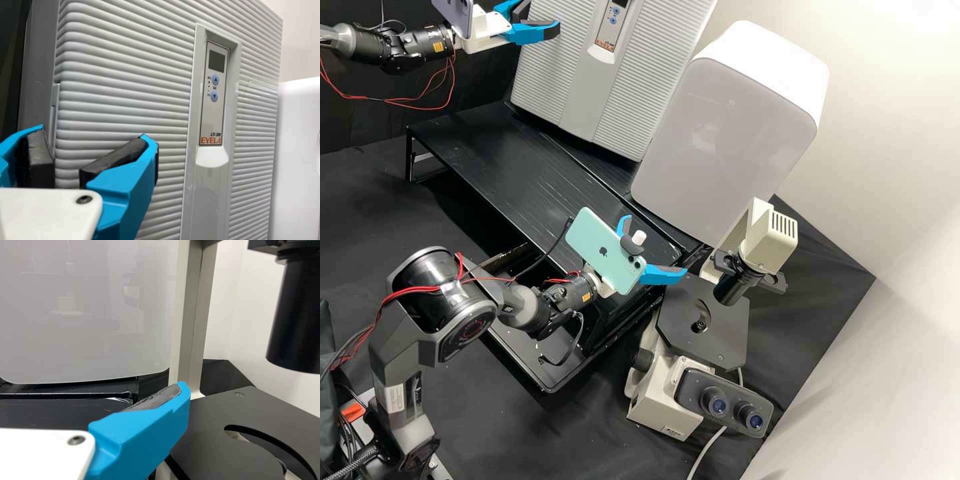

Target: Open the incubator door

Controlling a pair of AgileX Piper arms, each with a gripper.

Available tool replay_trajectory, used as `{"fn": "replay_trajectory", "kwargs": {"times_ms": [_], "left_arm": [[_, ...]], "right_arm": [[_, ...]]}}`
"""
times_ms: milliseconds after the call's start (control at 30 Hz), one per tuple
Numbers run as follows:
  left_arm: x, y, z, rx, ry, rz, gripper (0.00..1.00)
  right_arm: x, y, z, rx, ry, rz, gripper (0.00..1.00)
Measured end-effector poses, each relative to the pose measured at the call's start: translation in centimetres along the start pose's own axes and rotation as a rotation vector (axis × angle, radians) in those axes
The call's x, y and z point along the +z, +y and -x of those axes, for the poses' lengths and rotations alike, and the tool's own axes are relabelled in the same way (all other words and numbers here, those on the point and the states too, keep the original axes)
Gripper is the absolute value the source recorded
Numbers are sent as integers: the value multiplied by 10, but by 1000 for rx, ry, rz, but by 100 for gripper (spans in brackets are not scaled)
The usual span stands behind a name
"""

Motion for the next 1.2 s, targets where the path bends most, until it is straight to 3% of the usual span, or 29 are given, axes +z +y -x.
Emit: {"fn": "replay_trajectory", "kwargs": {"times_ms": [1200], "left_arm": [[3,2,9,-10,4,5,0]], "right_arm": [[0,0,0,0,0,0,100]]}}
